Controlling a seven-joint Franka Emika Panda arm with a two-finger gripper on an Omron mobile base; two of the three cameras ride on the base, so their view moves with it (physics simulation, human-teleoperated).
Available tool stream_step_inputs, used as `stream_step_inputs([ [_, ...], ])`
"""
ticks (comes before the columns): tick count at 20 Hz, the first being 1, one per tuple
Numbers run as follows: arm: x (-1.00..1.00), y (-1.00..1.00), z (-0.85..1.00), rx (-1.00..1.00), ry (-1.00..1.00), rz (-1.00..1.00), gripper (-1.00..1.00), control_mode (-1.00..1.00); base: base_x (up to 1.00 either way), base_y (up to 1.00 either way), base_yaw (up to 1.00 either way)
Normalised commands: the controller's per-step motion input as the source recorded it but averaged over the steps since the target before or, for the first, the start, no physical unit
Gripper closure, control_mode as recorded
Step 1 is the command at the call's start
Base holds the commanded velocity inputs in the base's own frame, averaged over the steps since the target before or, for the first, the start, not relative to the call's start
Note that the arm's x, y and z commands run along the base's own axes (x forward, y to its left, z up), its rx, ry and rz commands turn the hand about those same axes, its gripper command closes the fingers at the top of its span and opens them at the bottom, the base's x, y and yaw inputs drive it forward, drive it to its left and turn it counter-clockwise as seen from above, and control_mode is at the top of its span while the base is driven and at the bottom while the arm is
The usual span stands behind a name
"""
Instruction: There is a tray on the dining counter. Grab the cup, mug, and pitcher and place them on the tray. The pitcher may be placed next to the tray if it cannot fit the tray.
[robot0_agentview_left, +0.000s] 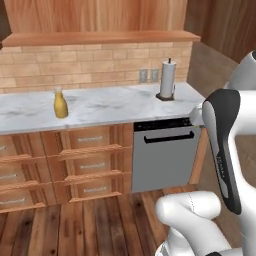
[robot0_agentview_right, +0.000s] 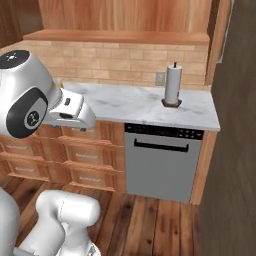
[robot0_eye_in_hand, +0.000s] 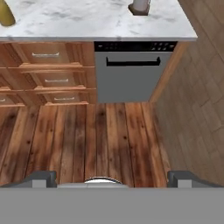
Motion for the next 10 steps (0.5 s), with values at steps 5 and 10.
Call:
stream_step_inputs([
  [5,0.0,0.0,0.0,0.0,0.0,0.0,-1.0,1.0,0.78,0.3,0.0],
  [10,0.0,0.0,0.0,0.0,0.0,0.0,-1.0,1.0,0.75,0.3,0.0],
])
